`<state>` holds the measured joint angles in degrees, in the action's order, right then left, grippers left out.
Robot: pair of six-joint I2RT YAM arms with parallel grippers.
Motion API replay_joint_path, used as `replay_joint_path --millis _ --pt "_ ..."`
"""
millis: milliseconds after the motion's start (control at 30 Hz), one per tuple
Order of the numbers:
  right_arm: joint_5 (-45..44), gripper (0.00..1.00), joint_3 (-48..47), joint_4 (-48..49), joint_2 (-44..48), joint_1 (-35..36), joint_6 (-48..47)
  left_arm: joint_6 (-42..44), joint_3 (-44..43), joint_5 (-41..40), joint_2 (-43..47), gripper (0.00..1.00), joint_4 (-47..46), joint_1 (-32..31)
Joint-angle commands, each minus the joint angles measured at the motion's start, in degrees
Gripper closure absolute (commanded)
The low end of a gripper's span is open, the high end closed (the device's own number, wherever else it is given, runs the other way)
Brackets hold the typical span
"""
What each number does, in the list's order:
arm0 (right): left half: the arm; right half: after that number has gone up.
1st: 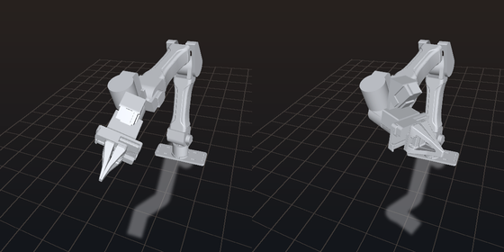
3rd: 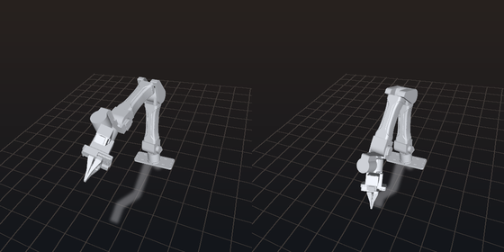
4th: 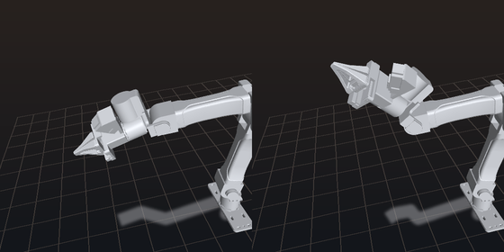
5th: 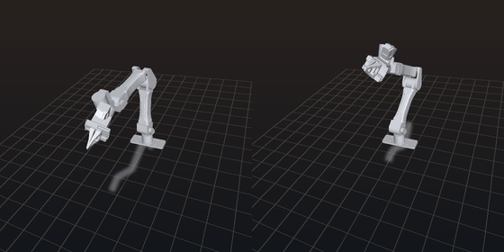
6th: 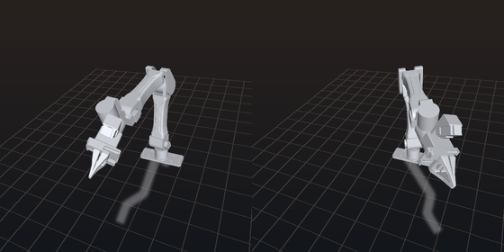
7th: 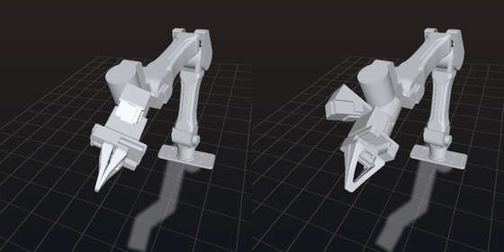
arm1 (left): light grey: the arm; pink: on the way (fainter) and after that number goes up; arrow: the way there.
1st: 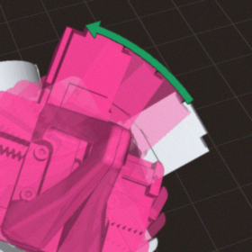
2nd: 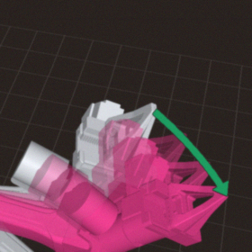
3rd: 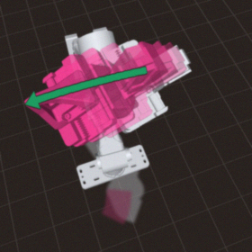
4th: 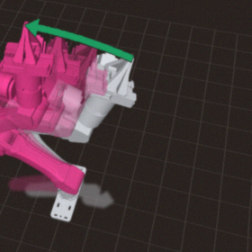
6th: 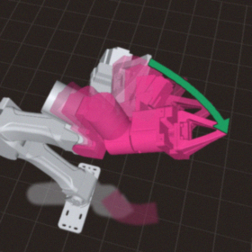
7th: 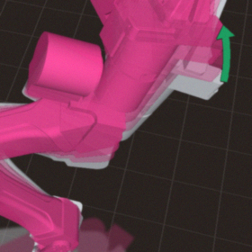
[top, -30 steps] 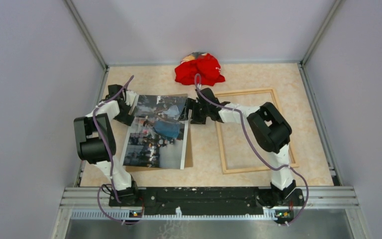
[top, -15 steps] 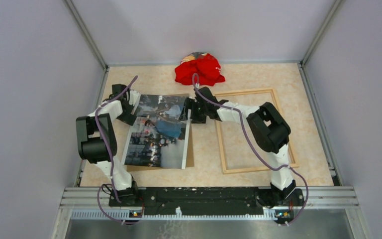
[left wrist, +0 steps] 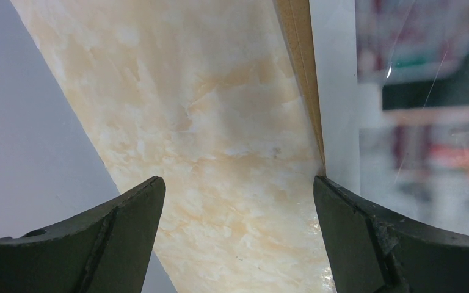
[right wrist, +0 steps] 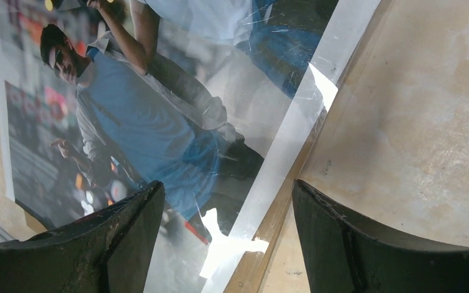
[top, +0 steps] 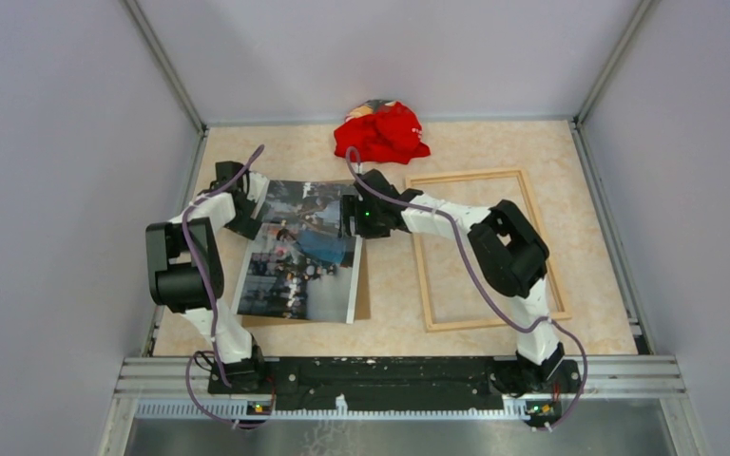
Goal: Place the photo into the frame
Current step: Pick up the photo frame item at the center of the board.
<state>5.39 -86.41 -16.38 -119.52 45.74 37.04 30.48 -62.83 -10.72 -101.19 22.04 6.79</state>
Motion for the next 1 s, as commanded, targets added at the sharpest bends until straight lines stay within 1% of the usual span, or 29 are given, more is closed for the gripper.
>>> replay_joint_path --millis 0,233,367,467,567,667,733,867,900,967 --pt "0.6 0.25 -3.2 1.4 2.9 1.9 -0.9 -1.8 2.2 3.6 -0.3 0.02 0.2 -1.3" --pt "4.4 0.25 -2.1 4.0 6.5 1.7 2.4 -1.7 2.2 3.6 -0.2 0.02 0.5 -1.3" --pt "7.9 0.25 0.8 9.1 9.6 0.9 6.0 -1.7 1.9 3.6 -0.2 0.02 0.8 -1.3" --pt "11.6 0.25 3.6 14.6 11.4 -0.2 9.5 -1.5 1.9 3.5 -0.2 0.01 0.8 -1.3" --pt "13.6 0.26 5.5 17.7 11.7 -0.9 11.5 -1.3 1.9 3.3 -0.2 0.02 0.8 -1.3" --pt "14.4 0.26 7.2 18.7 10.9 -1.4 12.4 -1.2 2.0 3.3 -0.1 0.01 0.8 -1.3" --pt "15.4 0.27 9.5 21.5 10.5 -1.9 14.2 -1.2 2.0 3.4 0.0 0.01 0.9 -1.3" --pt "15.7 0.32 12.1 23.9 9.1 -2.4 16.1 -1.3 2.0 3.5 0.0 0.02 1.0 -1.3" --pt "15.2 0.34 12.0 23.5 8.8 -2.4 15.8 -1.4 1.9 3.6 0.0 0.02 1.2 -1.3" --pt "14.2 0.41 11.6 22.5 8.2 -2.4 15.0 -1.4 1.7 3.6 0.2 0.02 1.4 -1.3"
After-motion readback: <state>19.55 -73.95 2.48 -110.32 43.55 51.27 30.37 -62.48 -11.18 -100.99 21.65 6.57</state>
